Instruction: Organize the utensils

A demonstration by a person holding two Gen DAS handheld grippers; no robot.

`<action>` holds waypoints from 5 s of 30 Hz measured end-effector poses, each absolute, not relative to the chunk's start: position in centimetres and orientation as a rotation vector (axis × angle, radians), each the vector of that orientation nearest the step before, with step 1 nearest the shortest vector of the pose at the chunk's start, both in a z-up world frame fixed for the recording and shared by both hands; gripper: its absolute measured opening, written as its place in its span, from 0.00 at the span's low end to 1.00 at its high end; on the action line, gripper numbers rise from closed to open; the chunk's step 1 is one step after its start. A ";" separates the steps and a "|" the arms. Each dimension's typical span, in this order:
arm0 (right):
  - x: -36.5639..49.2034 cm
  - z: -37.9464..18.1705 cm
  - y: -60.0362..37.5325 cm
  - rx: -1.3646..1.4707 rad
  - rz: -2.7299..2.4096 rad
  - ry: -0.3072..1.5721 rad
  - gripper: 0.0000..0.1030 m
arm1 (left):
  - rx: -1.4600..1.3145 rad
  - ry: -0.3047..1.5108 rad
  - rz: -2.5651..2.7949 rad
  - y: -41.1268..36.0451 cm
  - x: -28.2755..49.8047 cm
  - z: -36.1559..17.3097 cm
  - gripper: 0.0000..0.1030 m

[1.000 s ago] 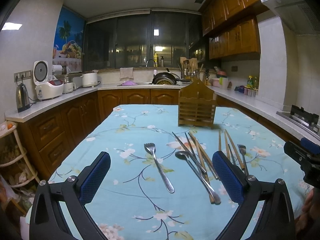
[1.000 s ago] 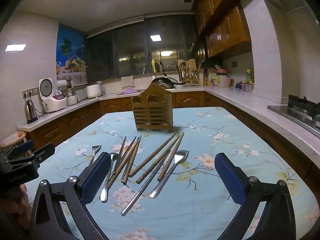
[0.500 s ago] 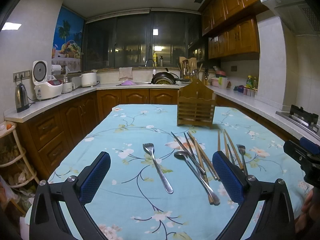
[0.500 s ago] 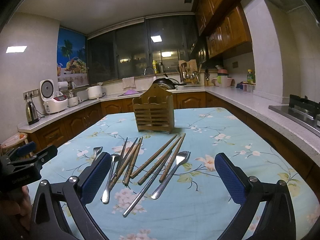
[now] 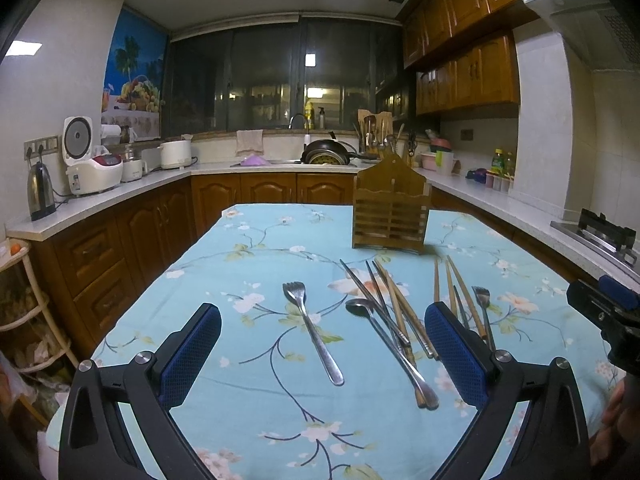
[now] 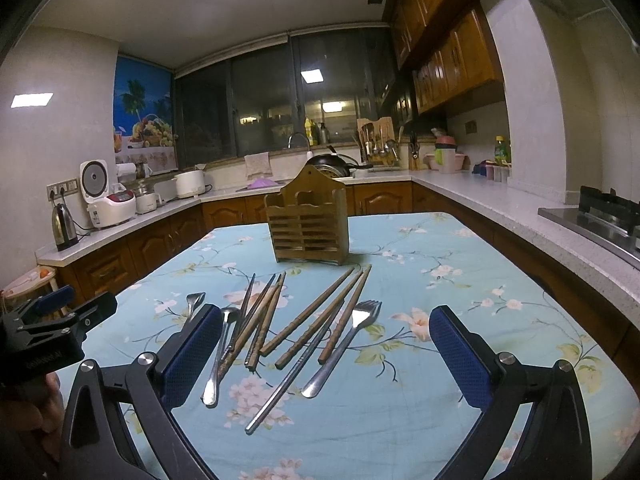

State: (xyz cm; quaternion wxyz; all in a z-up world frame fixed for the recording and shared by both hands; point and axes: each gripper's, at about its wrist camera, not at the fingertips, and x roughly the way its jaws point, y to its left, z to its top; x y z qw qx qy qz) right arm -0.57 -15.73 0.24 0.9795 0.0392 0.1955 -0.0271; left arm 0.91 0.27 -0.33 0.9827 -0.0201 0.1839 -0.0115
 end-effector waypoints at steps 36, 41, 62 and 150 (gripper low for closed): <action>11.9 -4.1 -23.1 0.379 -0.028 0.824 0.61 | -0.161 0.848 -0.220 1.7 16.9 0.5 0.61; 13.8 -5.5 -23.4 0.400 -0.023 0.888 0.52 | -0.147 0.946 -0.245 1.1 19.6 -0.9 0.43; 15.3 -6.3 -24.7 0.493 0.036 0.927 0.02 | -0.194 0.969 -0.315 0.7 23.6 -2.8 0.03; 34.1 1.7 -22.8 0.228 0.095 0.525 0.32 | -0.055 0.526 -0.254 -1.3 40.1 6.5 0.33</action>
